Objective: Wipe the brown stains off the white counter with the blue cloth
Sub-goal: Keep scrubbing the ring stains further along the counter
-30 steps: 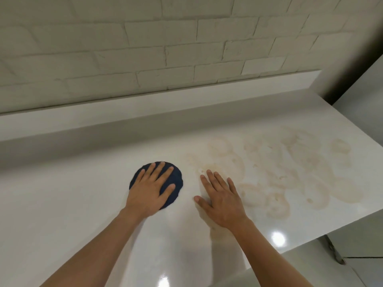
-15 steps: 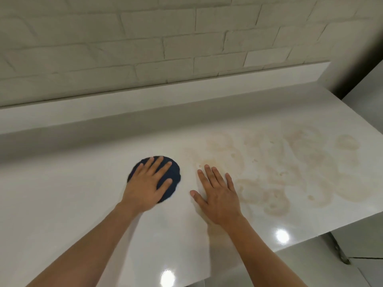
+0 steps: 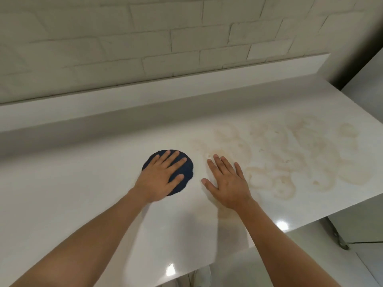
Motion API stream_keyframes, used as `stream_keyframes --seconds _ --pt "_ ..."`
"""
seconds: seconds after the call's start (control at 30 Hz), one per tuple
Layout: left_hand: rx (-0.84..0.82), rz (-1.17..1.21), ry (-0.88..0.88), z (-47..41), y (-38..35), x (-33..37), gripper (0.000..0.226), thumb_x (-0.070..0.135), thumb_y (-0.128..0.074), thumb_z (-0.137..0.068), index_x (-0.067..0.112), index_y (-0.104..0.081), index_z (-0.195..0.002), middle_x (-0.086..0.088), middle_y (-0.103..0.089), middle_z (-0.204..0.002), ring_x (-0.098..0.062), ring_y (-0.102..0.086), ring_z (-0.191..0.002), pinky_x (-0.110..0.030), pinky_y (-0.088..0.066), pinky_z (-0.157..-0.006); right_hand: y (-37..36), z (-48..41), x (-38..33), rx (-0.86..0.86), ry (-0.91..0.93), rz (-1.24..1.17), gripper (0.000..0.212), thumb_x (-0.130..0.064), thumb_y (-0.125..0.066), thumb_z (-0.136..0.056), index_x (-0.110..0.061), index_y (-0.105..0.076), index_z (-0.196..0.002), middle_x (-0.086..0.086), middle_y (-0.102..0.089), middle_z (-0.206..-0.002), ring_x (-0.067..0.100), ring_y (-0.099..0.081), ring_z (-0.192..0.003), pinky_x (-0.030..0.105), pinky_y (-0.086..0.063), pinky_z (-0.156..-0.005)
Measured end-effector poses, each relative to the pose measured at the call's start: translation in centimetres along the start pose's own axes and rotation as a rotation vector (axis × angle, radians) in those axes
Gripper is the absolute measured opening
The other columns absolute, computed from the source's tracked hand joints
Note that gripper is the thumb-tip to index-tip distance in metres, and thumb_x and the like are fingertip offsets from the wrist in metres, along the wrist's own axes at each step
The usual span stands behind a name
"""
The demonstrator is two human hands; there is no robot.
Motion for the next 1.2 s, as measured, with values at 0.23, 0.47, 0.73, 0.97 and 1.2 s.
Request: stream_keyframes --seconds 0.23,0.47,0.73,0.97,1.2 --pt "0.019 0.059 0.35 -3.7 0.4 -0.9 0.063 0.056 -0.015 -0.104 0.033 -0.005 -0.162 -0.001 0.0 -0.17 -0.026 0.003 -0.156 -0.048 0.0 -0.125 1.3 0.5 -0.9 -0.095 -0.081 -0.075 0.072 -0.065 -0.018 -0.099 -0.028 -0.006 -0.16 -0.007 0.002 -0.168 0.013 0.005 -0.153 0.046 0.001 -0.124" --pt "0.022 0.04 0.005 3.5 -2.0 3.0 0.061 0.066 -0.011 -0.102 0.045 -0.008 -0.16 0.014 0.003 -0.167 -0.015 0.004 -0.156 -0.037 0.007 -0.124 0.6 5.0 -0.2 0.037 -0.156 -0.129 0.068 -0.06 -0.022 -0.102 -0.024 -0.016 -0.159 -0.004 -0.01 -0.167 0.013 -0.001 -0.153 0.043 -0.004 -0.124" --pt "0.046 0.049 0.24 0.7 -0.5 0.5 0.063 0.06 -0.014 -0.104 0.036 -0.008 -0.162 0.002 -0.002 -0.17 -0.024 0.001 -0.156 -0.046 0.002 -0.125 -0.3 7.1 0.2 0.042 -0.232 -0.107 0.066 -0.06 -0.018 -0.102 -0.027 -0.015 -0.159 -0.006 -0.007 -0.167 0.012 0.001 -0.153 0.042 0.0 -0.124" --pt "0.01 0.075 0.23 3.5 -1.6 5.4 0.063 0.057 -0.012 -0.104 0.034 -0.003 -0.162 0.001 0.005 -0.17 -0.024 0.008 -0.156 -0.045 0.007 -0.125 -0.1 7.2 0.4 0.029 -0.221 -0.097 0.066 -0.06 -0.018 -0.102 -0.026 -0.016 -0.159 -0.005 -0.008 -0.167 0.014 -0.003 -0.153 0.043 -0.003 -0.124" --pt "0.058 0.038 0.1 7.0 -2.1 3.7 0.062 0.067 -0.01 -0.102 0.046 -0.007 -0.159 0.014 0.0 -0.168 -0.015 0.003 -0.156 -0.036 0.007 -0.123 0.2 7.5 0.7 0.022 -0.175 -0.042 0.068 -0.061 -0.012 -0.101 -0.027 -0.012 -0.16 -0.005 -0.006 -0.168 0.015 -0.003 -0.153 0.043 -0.005 -0.124"
Point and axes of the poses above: each hand's wrist, its own z-axis away from the middle knuckle, its own y-axis out of the back of the hand, x = y × z, the point moved 4 cm from there along -z, towards the middle knuckle
